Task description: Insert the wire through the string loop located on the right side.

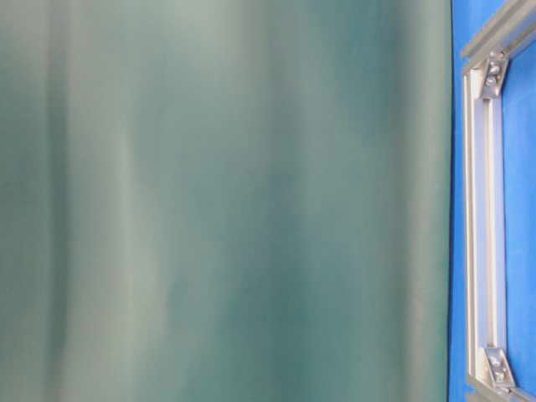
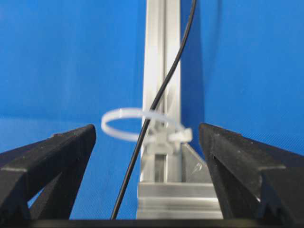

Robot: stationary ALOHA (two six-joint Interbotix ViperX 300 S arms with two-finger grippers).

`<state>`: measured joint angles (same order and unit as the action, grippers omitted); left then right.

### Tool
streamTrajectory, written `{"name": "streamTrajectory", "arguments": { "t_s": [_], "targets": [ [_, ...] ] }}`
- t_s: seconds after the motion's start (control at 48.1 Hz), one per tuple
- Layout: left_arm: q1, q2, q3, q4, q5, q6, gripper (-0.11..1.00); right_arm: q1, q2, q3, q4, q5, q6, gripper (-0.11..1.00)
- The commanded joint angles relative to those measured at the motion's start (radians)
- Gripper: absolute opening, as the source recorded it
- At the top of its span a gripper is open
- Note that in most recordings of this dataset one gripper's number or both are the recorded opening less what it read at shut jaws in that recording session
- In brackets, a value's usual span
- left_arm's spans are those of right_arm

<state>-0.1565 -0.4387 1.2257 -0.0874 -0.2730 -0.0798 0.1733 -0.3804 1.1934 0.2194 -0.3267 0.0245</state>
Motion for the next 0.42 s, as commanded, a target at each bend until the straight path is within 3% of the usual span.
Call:
{"name": "streamTrajectory", "arguments": {
  "t_s": [0.0, 0.187, 0.395],
  "targets": [
    [-0.005, -0.040, -0.037, 0.002, 0.040, 0.003, 0.86, -0.009, -0.064, -0.021, -0.008, 0.034, -0.008, 0.94],
    [0.002, -0.107, -0.048, 0.003, 0.089, 0.002, 0.86, -0.012, -0.150, -0.052, -0.009, 0.118, -0.051, 0.94],
    [0.014, -0.147, -0.035, 0.003, 0.094, 0.002, 0.86, -0.021, -0.152, -0.069, -0.009, 0.144, -0.054, 0.94]
  ]
}}
